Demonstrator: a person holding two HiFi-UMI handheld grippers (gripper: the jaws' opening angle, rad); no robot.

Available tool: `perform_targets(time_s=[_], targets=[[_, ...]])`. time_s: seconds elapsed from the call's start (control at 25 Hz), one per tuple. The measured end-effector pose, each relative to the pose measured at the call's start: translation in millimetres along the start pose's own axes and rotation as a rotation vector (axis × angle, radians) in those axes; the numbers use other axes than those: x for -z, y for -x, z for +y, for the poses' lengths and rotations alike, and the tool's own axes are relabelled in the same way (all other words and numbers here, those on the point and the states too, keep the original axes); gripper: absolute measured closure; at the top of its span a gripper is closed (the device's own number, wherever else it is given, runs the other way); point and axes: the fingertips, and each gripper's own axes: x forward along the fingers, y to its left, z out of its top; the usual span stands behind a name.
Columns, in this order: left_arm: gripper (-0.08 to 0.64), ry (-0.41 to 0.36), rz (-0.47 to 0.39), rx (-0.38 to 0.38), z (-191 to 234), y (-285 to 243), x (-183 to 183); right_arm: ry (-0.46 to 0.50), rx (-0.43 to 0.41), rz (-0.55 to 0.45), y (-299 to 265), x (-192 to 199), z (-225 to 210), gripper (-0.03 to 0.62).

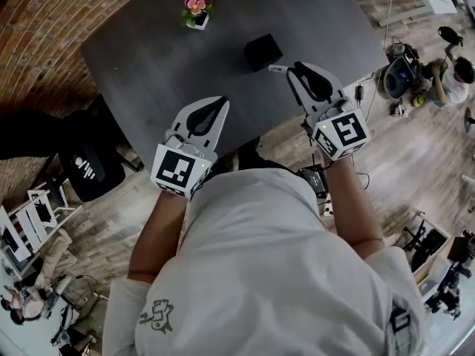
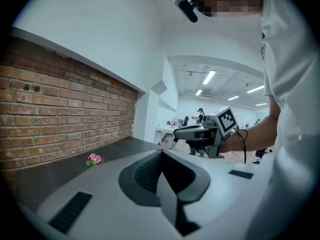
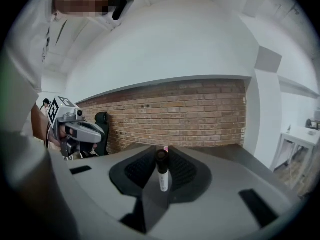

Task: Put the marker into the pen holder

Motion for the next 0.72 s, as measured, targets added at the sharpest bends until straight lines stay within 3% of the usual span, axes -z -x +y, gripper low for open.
perform_targets(time_s=[0.72], targets=[[0.549, 0.027, 0.083, -0.042, 12, -69, 33, -0.05, -0.103, 0.119, -66, 80, -50, 0.512]])
